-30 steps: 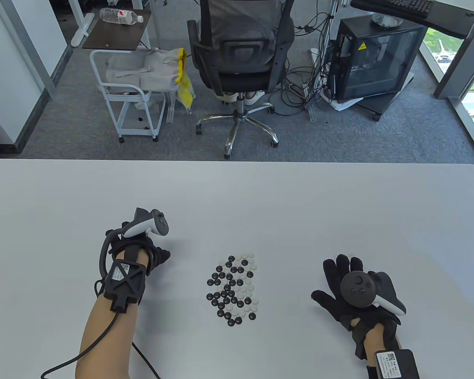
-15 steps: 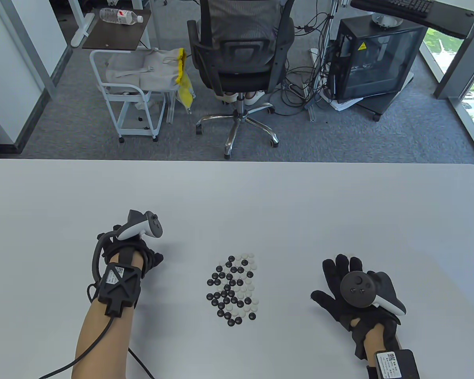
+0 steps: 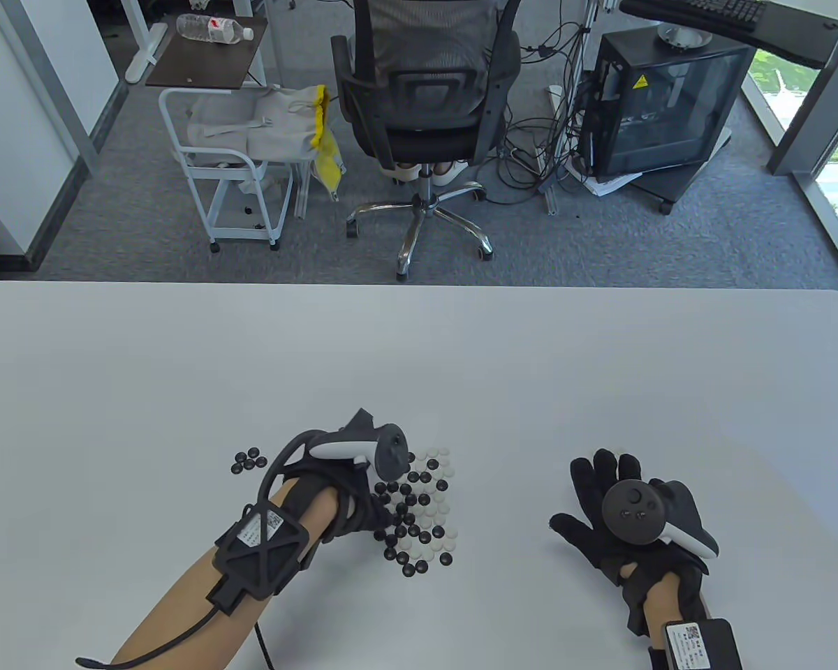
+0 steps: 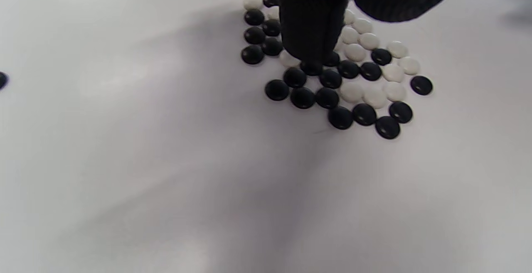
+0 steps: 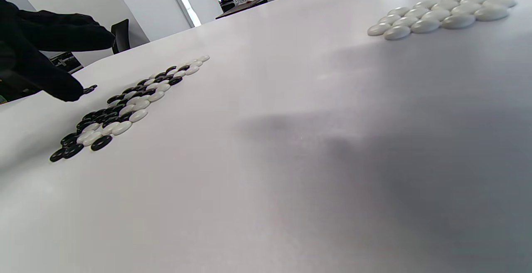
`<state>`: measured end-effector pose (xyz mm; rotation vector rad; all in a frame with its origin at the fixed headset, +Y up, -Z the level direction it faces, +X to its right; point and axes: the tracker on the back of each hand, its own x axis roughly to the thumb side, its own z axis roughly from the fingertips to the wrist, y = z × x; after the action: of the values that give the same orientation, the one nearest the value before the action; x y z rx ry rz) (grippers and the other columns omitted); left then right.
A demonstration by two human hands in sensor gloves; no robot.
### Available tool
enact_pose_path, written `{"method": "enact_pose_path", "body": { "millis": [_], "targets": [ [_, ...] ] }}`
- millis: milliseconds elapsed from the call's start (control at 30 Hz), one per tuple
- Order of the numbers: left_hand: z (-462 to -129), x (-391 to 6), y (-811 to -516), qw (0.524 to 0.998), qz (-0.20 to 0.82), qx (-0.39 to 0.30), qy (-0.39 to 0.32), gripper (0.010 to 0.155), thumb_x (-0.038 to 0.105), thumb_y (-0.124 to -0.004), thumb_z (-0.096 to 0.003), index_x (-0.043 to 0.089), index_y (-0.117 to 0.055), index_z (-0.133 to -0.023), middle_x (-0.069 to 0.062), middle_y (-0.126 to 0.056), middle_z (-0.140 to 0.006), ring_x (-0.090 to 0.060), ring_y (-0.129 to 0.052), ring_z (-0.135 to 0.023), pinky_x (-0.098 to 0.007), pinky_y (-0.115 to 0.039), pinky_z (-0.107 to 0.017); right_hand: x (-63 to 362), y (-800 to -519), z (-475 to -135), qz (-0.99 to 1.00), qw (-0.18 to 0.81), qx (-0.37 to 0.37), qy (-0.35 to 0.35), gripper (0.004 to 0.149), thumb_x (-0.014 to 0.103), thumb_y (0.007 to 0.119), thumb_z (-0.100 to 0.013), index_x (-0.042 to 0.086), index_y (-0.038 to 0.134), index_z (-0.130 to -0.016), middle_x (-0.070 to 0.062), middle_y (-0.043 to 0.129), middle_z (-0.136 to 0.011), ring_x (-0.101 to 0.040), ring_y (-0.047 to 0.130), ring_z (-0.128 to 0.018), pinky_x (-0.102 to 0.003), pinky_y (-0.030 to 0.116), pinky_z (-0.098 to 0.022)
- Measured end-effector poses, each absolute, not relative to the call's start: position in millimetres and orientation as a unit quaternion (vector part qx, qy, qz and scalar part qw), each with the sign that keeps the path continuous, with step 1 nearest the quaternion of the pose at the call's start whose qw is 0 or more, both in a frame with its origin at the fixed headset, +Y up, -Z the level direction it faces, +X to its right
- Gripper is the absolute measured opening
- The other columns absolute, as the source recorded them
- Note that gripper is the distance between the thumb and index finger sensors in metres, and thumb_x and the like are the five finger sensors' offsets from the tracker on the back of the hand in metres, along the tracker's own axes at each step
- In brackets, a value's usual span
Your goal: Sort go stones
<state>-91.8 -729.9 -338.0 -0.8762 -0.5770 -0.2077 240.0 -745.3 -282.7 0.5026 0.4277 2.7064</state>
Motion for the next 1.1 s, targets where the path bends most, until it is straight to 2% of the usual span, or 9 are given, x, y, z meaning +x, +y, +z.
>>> {"method": "enact_pose_path", "body": {
  "millis": [133, 267, 400, 600, 1100],
  "targets": [
    [-317.5, -61.4, -739.7, 0.837, -0.107, -0.427, -0.326, 0.065, 0.054, -0.057, -0.049, 0.033, -0.068, -0.109, -0.021, -0.001, -0.113, -0.052, 0.006, -0.094, -0.08, -0.009, -0.054, 240.0, -745.3, -282.5, 0.956, 0.176, 0.178, 0.151, 0.087, 0.052, 0.055, -0.062, -0.004, 0.016, -0.115, -0.045, 0.002, -0.11, -0.069, -0.002, -0.093, -0.089, 0.007, -0.053],
    [-306.0, -44.1, -748.4, 0.824, -0.114, -0.429, -0.353, 0.066, 0.054, -0.055, -0.0492, 0.034, -0.055, -0.112, -0.022, 0.005, -0.111, -0.052, 0.009, -0.093, -0.08, -0.007, -0.053, 240.0, -744.9, -282.2, 0.956, 0.176, 0.179, 0.15, 0.086, 0.052, 0.055, -0.062, -0.004, 0.016, -0.115, -0.045, 0.002, -0.11, -0.069, -0.002, -0.093, -0.089, 0.007, -0.053],
    [-302.8, -36.9, -756.4, 0.82, -0.117, -0.429, -0.36, 0.069, 0.055, -0.053, -0.0481, 0.036, -0.045, -0.114, -0.024, 0.009, -0.11, -0.052, 0.011, -0.092, -0.08, -0.005, -0.052, 240.1, -745.0, -282.1, 0.957, 0.175, 0.179, 0.149, 0.086, 0.052, 0.055, -0.062, -0.004, 0.016, -0.115, -0.045, 0.002, -0.11, -0.069, -0.002, -0.093, -0.089, 0.007, -0.053],
    [-291.9, -36.4, -768.7, 0.811, -0.137, -0.434, -0.368, 0.068, 0.055, -0.053, -0.0485, 0.037, -0.039, -0.113, -0.024, 0.012, -0.108, -0.052, 0.014, -0.09, -0.08, -0.004, -0.052, 240.2, -744.6, -282.1, 0.957, 0.174, 0.179, 0.149, 0.086, 0.052, 0.055, -0.063, -0.004, 0.016, -0.115, -0.045, 0.002, -0.11, -0.069, -0.002, -0.093, -0.089, 0.007, -0.053],
    [-278.8, -74.5, -764.2, 0.806, -0.098, -0.456, -0.364, 0.061, 0.054, -0.056, -0.0485, 0.038, -0.063, -0.107, -0.021, 0.004, -0.11, -0.052, 0.009, -0.091, -0.08, -0.007, -0.052, 239.2, -745.7, -281.7, 0.957, 0.169, 0.178, 0.153, 0.086, 0.051, 0.056, -0.063, -0.004, 0.017, -0.115, -0.045, 0.002, -0.11, -0.069, -0.002, -0.092, -0.089, 0.007, -0.053]
  ]
}}
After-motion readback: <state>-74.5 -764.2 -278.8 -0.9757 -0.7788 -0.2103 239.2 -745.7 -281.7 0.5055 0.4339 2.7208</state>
